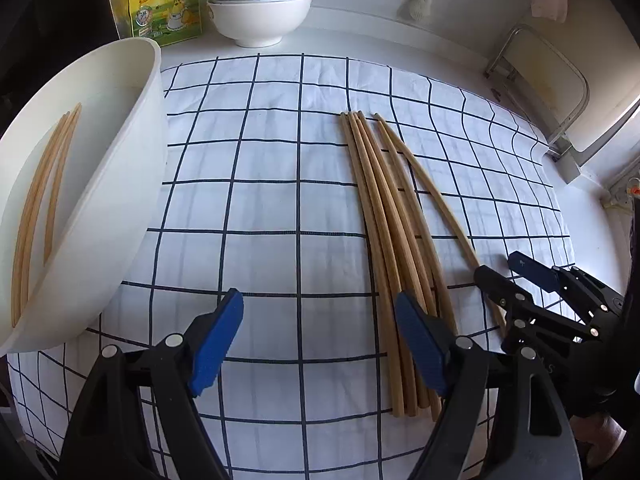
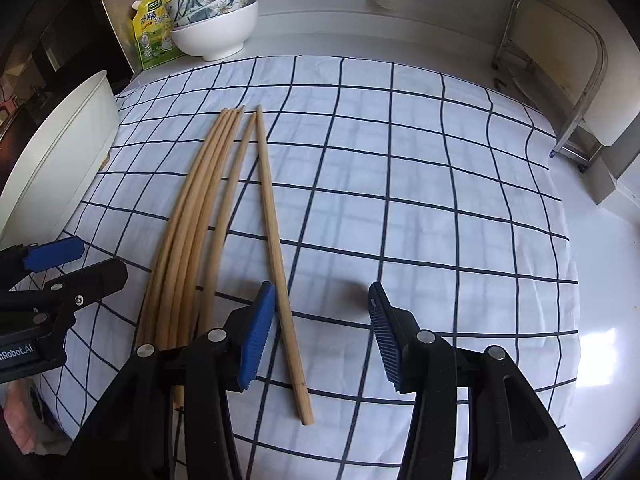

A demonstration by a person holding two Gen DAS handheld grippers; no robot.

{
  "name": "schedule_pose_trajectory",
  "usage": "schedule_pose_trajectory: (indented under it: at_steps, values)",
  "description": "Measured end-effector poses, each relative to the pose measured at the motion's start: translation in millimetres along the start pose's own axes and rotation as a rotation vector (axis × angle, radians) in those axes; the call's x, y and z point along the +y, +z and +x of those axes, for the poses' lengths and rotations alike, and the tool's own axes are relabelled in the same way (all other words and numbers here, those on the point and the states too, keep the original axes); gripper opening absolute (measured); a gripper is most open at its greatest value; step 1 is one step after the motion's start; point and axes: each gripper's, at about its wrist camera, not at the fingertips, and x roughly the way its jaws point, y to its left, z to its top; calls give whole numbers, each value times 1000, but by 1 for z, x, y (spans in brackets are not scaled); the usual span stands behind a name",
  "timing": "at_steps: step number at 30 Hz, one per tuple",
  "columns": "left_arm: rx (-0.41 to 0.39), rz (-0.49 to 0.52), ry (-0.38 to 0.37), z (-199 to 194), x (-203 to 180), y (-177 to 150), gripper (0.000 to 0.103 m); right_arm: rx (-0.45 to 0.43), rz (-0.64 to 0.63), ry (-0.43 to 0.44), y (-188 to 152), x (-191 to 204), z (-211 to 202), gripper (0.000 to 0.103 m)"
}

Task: Organize utensils
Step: 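Move both open tools back over the remaining chopsticks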

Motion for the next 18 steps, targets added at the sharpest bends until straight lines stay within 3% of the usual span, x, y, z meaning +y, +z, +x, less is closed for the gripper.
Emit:
schedule_pose_trajectory:
  at_steps: [7,14,18]
  values:
    - [24,10,12,13,-3,-4,77,-8,16,10,3,-6,-2,47]
    - [12,38,70,16,-10,-6,81,-18,19,20,3,-4,-4,47]
    - [2,40,153,14,-8,-3,79,-19,18,20,3,-4,-4,47]
